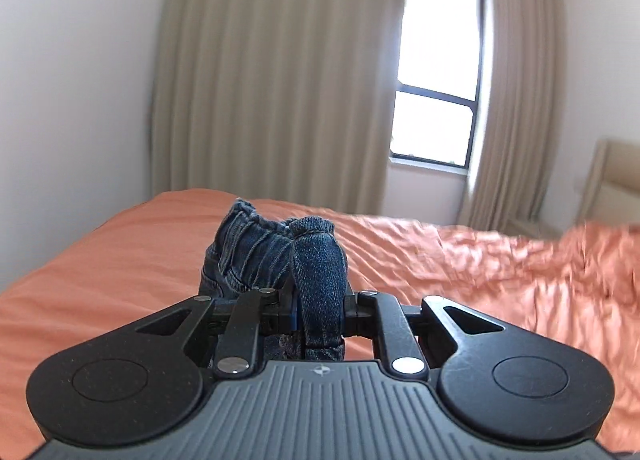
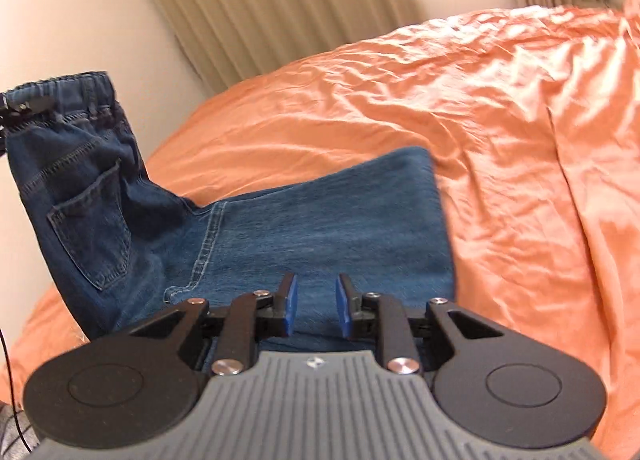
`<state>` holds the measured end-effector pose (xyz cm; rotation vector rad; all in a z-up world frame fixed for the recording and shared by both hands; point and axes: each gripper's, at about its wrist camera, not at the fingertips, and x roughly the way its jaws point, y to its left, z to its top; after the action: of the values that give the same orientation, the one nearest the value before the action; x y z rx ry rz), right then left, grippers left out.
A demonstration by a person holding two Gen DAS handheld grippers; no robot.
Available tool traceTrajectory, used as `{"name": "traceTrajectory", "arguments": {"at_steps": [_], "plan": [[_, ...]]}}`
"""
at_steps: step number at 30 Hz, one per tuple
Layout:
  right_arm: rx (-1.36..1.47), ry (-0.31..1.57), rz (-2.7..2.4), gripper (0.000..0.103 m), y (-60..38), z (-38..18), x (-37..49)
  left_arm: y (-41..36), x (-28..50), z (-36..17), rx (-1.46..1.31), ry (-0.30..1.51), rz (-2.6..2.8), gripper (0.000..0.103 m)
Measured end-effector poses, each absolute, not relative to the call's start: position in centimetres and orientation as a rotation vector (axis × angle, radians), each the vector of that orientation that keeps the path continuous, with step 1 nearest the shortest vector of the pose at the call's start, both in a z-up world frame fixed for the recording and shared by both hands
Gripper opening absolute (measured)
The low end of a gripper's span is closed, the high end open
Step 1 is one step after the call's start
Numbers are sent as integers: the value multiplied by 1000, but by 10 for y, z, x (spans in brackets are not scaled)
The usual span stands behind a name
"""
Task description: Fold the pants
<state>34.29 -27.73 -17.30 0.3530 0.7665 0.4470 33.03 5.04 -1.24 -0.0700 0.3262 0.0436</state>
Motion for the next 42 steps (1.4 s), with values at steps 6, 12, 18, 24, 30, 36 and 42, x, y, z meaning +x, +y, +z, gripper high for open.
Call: {"name": "traceTrajectory", "arguments": {"at_steps": [6, 12, 18, 24, 30, 36, 42], "plan": [[310, 782, 403, 18, -300, -186, 345, -62, 359, -83, 91, 477, -61, 18], [364, 849, 417, 20, -310, -199, 348, -111, 344, -156, 145, 696, -145, 18], [364, 854, 412, 34, -311, -198, 350, -90, 343, -165, 33, 869, -252, 35], [428, 830, 398, 41, -323, -194, 351, -77, 347, -149, -71, 887, -403, 66], [644, 828, 509, 50, -323, -197, 370, -40, 344, -120, -82, 819, -395, 66], [806, 933, 552, 51, -302, -224, 412, 19, 356, -111, -27, 779, -208, 66], [871, 1025, 578, 43, -287, -251, 461, 88, 368, -121, -111, 783, -77, 66]]}}
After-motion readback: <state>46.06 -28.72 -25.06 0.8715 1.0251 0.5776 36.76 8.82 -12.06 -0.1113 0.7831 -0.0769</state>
